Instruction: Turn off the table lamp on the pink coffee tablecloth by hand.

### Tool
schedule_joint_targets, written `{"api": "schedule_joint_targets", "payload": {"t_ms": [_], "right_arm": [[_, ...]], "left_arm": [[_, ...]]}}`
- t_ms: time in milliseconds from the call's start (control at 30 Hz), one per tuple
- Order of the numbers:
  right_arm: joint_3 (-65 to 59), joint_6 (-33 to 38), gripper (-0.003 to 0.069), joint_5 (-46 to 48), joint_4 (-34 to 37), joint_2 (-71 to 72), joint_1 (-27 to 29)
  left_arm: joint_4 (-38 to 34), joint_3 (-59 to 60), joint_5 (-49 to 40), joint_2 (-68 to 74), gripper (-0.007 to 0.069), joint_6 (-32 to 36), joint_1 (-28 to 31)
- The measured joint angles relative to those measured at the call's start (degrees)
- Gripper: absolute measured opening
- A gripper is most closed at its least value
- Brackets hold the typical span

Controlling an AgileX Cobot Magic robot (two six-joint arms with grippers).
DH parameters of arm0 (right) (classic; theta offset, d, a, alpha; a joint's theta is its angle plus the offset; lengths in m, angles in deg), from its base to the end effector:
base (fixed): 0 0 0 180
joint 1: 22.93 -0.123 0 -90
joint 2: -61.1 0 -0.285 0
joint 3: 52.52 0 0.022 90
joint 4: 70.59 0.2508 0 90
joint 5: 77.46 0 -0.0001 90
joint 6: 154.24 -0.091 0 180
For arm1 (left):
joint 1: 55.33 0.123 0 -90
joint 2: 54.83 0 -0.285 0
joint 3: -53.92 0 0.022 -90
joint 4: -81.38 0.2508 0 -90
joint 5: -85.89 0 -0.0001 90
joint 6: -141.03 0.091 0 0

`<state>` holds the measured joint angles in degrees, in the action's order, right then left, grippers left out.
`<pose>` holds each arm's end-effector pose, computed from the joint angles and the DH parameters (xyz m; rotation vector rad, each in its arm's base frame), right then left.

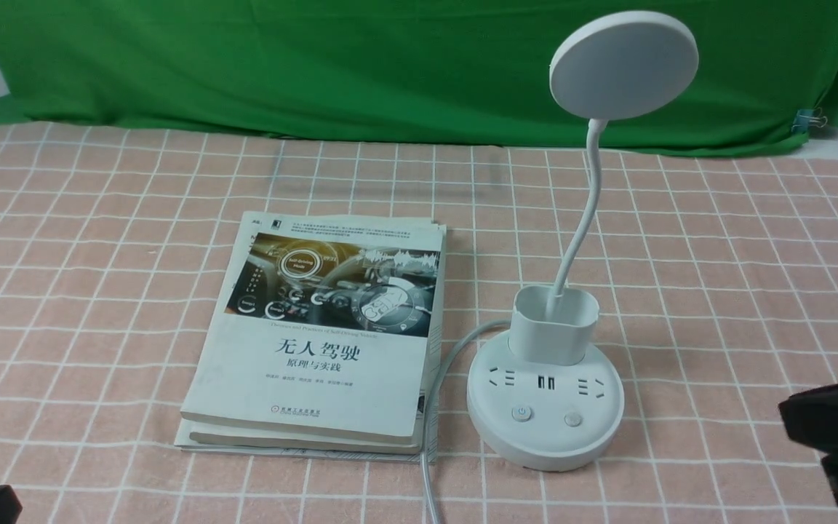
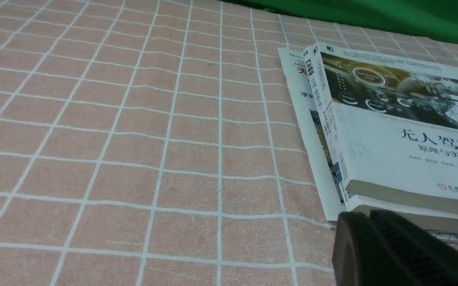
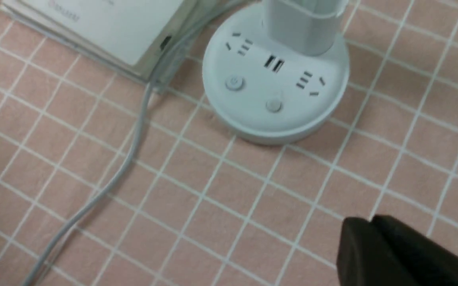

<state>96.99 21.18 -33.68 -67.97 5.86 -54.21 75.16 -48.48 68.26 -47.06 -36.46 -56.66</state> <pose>0.1319 0.0835 0.3398 -0.5083 2.2314 0.3836 0.0544 -0.0043 0.1833 -0.0093 1.7967 -0.0888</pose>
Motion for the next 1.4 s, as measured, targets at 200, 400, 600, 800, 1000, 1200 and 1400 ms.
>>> {"api": "schedule_joint_targets", "payload": {"t_ms": [200, 400, 600, 800, 1000, 1200, 1400], "right_arm": [[-6.7, 1.16, 0.0063, -4.09, 0.17, 10.92, 10.68], [-20.38, 3.63, 0.0057, -16.14, 0.12, 24.29, 18.81], [-38.81, 13.23, 0.0037, -27.6, 0.03, 35.1, 23.54], [-47.04, 12.72, 0.0037, -29.86, 0.03, 45.07, 23.98], [-47.04, 13.01, 0.0036, -29.62, 0.03, 47.45, 23.98], [-47.04, 13.06, 0.0039, -29.49, 0.03, 47.45, 23.98], [-47.04, 13.06, 0.0042, -29.49, 0.03, 47.45, 23.98]], "left_arm": [[0.0, 0.0, 0.0, 0.0, 0.0006, 0.0, 0.0], [0.0, 0.0, 0.0, 0.0, 0.0006, 0.0, 0.0], [0.0, 0.0, 0.0, 0.0, 0.0006, 0.0, 0.0], [0.0, 0.0, 0.0, 0.0, 0.0006, 0.0, 0.0], [0.0, 0.0, 0.06, 0.0, 0.0006, 0.0, 0.0], [0.0, 0.0, 0.0, 0.0, 0.0006, 0.0, 0.0], [0.0, 0.0, 0.0, 0.0, 0.0006, 0.0, 0.0]]}}
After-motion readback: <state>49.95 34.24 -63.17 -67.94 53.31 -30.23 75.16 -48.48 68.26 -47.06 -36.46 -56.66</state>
